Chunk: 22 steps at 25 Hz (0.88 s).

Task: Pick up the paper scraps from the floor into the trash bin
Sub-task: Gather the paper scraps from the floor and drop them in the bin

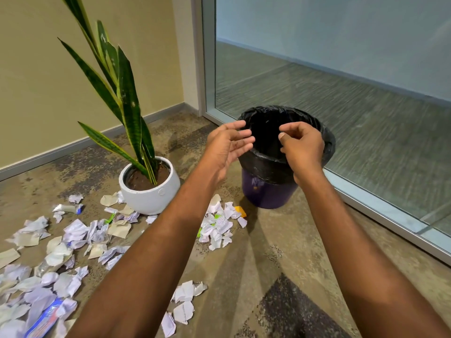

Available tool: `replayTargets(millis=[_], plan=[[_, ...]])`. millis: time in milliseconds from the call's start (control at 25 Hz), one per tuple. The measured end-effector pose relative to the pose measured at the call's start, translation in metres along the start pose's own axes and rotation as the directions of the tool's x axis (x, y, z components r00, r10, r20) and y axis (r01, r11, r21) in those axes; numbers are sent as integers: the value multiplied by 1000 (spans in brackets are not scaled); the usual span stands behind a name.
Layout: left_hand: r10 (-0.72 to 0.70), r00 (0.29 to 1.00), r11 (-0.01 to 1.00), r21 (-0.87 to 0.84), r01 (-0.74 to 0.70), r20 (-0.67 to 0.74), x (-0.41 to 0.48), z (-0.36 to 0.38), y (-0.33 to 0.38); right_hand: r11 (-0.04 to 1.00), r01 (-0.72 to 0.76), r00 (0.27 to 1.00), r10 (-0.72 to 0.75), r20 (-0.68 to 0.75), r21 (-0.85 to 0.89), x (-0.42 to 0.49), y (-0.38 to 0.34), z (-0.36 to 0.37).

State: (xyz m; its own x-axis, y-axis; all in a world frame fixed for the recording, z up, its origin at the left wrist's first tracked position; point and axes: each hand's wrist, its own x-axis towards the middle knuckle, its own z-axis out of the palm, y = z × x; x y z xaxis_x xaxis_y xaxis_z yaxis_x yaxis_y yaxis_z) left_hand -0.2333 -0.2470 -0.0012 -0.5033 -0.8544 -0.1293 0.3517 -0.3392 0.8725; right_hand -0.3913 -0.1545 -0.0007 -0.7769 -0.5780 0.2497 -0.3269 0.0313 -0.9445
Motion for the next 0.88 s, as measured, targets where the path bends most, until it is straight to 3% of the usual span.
replayTargets(millis=[120, 200, 320, 440, 560, 640, 760, 880], plan=[[-90, 993, 970, 221, 105, -75, -5, -26, -9, 996, -28, 988, 14, 153, 86, -28, 4, 16], [-198, 972, 877, 419, 235, -129, -10, -49, -22, 998, -48, 953, 33, 301, 41, -48, 18, 31], [-230, 951, 694, 649, 311, -209, -18, -87, -55, 983, -22, 857, 112, 504, -181, -70, 60, 48], [-189, 954, 489, 821, 296, -232, -26, -126, -93, 883, 66, 728, 275, 628, -464, -94, 116, 57], [-277, 942, 227, 940, 254, -188, -33, -159, -122, 733, 126, 608, 475, 636, -668, -119, 159, 61], [-352, 916, 82, 969, 232, -190, -36, -173, -137, 635, 163, 569, 564, 598, -755, -129, 177, 61], [-352, 920, -36, 984, 172, -173, -41, -184, -155, 640, 293, 592, 462, 660, -710, -141, 188, 64], [-289, 950, -7, 992, 122, -119, -49, -190, -172, 676, 385, 588, 346, 731, -629, -152, 193, 75]])
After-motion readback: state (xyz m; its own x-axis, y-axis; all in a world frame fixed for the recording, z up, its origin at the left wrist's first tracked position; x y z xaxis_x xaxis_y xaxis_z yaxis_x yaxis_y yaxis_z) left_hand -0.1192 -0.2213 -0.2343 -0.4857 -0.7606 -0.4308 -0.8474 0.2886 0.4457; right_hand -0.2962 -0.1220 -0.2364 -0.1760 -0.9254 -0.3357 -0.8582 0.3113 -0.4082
